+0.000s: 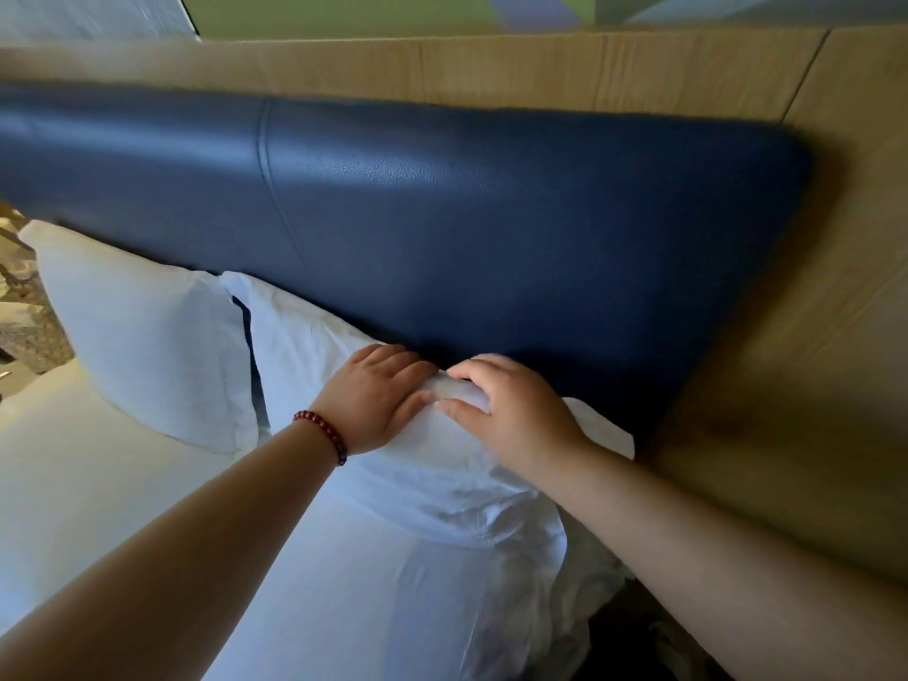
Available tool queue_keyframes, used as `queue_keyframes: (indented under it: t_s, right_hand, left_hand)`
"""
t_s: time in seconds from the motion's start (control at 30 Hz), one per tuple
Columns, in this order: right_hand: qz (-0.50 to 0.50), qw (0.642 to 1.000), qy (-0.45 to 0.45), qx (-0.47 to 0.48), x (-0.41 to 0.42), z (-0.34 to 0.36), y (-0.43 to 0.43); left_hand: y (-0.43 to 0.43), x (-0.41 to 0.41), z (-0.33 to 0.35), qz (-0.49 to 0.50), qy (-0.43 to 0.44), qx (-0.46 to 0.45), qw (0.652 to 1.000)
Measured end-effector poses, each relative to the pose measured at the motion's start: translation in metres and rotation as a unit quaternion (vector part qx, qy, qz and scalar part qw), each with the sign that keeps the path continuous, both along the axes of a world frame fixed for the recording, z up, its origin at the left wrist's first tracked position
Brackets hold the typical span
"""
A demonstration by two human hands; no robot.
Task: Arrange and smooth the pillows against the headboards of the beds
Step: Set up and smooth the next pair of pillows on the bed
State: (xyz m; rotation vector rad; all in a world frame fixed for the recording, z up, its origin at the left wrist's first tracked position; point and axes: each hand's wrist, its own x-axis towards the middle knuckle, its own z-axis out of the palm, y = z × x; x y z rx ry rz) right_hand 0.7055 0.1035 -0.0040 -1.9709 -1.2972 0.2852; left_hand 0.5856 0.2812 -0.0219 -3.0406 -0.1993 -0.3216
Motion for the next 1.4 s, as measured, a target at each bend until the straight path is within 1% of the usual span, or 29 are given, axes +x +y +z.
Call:
queue_keyframes:
  t_s: [0.07, 0.13, 0.23, 0.27, 0.3, 0.37, 0.43, 0.47, 0.53, 0.6, 0.73, 0.8, 0.93, 1.0, 1.07, 1.13, 1.23, 1.33, 1.4]
  right_hand:
    - [0.019, 0.993, -0.067, -0.099, -0.001, -0.005, 0.022]
    - [0.016, 0.977, -0.101, -0.189, 0.001, -0.009, 0.030]
    - [0.013, 0.968, -0.110, -0.225, 0.001, -0.008, 0.032]
    - [0.016, 0.966, -0.128, -0.226, 0.000, -0.005, 0.034]
    - [0.017, 0.964, -0.148, -0.221, -0.002, -0.001, 0.039]
    - [0.017, 0.967, -0.177, -0.184, -0.010, 0.009, 0.056]
    - [0.030, 0.968, -0.184, -0.166, -0.021, 0.012, 0.077]
    - [0.035, 0.966, -0.182, -0.181, -0.025, 0.012, 0.086]
    - [0.035, 0.956, -0.187, -0.222, -0.027, 0.004, 0.098]
    - [0.026, 0.950, -0.199, -0.239, -0.024, -0.006, 0.101]
    - [0.031, 0.949, -0.200, -0.242, -0.018, -0.009, 0.105]
    - [0.036, 0.949, -0.200, -0.241, -0.017, -0.009, 0.106]
    - [0.050, 0.952, -0.190, -0.237, -0.017, -0.009, 0.104]
    - [0.057, 0.953, -0.188, -0.232, -0.017, -0.010, 0.103]
    - [0.061, 0.956, -0.186, -0.218, -0.015, -0.012, 0.100]
    - [0.065, 0.960, -0.183, -0.204, -0.013, -0.015, 0.096]
    - [0.064, 0.962, -0.178, -0.196, -0.011, -0.015, 0.094]
    - [0.061, 0.964, -0.166, -0.198, -0.008, -0.014, 0.096]
    - [0.057, 0.965, -0.164, -0.198, -0.006, -0.013, 0.097]
  left_hand:
    - [0.023, -0.009, -0.001, 0.011, 0.022, 0.011, 1.000]
    - [0.054, -0.017, -0.002, 0.049, 0.015, 0.028, 0.998]
    - [0.100, -0.032, 0.006, 0.157, -0.005, 0.024, 0.987]
    - [0.108, -0.035, 0.007, 0.161, -0.009, 0.025, 0.987]
    - [0.110, -0.037, 0.007, 0.143, -0.017, 0.030, 0.989]
    - [0.102, -0.035, 0.008, 0.071, -0.024, 0.031, 0.997]
    - [0.095, -0.031, 0.002, 0.006, -0.004, 0.023, 1.000]
    - [0.098, -0.030, -0.001, 0.000, 0.017, 0.018, 1.000]
    - [0.118, -0.031, -0.002, 0.033, 0.043, 0.004, 0.999]
    - [0.145, -0.035, 0.000, 0.062, 0.039, 0.012, 0.997]
    - [0.175, -0.033, 0.003, 0.039, 0.050, 0.087, 0.994]
    - [0.183, -0.035, 0.001, 0.040, 0.045, 0.102, 0.993]
    - [0.195, -0.044, 0.001, 0.084, -0.014, 0.089, 0.992]
    - [0.203, -0.048, 0.004, 0.086, -0.032, 0.094, 0.991]
    - [0.212, -0.051, 0.009, 0.079, -0.024, 0.099, 0.992]
    - [0.218, -0.052, 0.013, 0.082, 0.004, 0.096, 0.992]
    - [0.221, -0.047, 0.014, 0.117, 0.046, 0.061, 0.990]
    - [0.224, -0.042, 0.011, 0.140, 0.041, 0.054, 0.988]
    - [0.226, -0.041, 0.011, 0.138, 0.036, 0.069, 0.987]
